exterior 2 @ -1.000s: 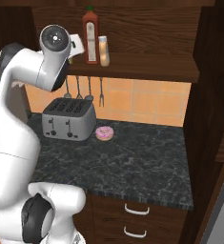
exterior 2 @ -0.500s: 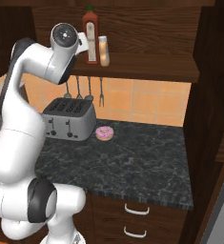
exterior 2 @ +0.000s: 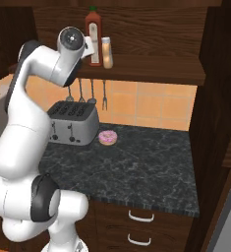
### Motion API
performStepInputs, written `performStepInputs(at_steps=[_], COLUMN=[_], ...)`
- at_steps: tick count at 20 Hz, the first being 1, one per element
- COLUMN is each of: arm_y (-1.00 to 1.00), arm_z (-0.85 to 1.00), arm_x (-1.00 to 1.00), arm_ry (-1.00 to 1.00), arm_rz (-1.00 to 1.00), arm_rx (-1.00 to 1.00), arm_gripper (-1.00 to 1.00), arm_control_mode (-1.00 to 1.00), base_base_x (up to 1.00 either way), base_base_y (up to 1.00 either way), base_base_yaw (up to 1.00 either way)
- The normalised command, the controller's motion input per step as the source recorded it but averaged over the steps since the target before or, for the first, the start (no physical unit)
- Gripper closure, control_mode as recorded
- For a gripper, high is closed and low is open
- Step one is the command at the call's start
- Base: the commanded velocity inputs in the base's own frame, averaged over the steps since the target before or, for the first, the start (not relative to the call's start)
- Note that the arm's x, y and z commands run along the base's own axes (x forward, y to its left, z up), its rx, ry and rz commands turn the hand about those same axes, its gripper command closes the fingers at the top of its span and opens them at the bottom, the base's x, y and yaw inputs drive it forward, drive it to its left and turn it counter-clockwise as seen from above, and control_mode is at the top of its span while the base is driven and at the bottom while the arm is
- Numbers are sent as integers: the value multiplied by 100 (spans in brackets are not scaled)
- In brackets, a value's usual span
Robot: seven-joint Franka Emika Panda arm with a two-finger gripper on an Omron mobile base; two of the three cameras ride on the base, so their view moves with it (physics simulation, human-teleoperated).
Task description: Put the shaker and condiment bottle from the counter next to their counterparts in the cabinet.
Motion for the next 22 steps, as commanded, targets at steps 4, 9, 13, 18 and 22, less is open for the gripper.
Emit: performStepInputs(at_steps=[4, 9, 13, 18, 22], arm_y=[0, 0, 0, 0, 0], arm_z=[0, 0, 0, -7, -6], arm_x=[39, 31, 35, 24, 13], arm_ry=[15, 6, -5, -15, -3], arm_rz=[0, 0, 0, 0, 0], arm_rx=[3, 1, 0, 0, 0], arm_gripper=[100, 100, 100, 100, 100], arm_control_mode=[-100, -100, -100, -100, -100], base_base_x=[0, 0, 0, 0, 0], base_base_y=[0, 0, 0, 0, 0], base_base_yaw=[0, 0, 0, 0, 0])
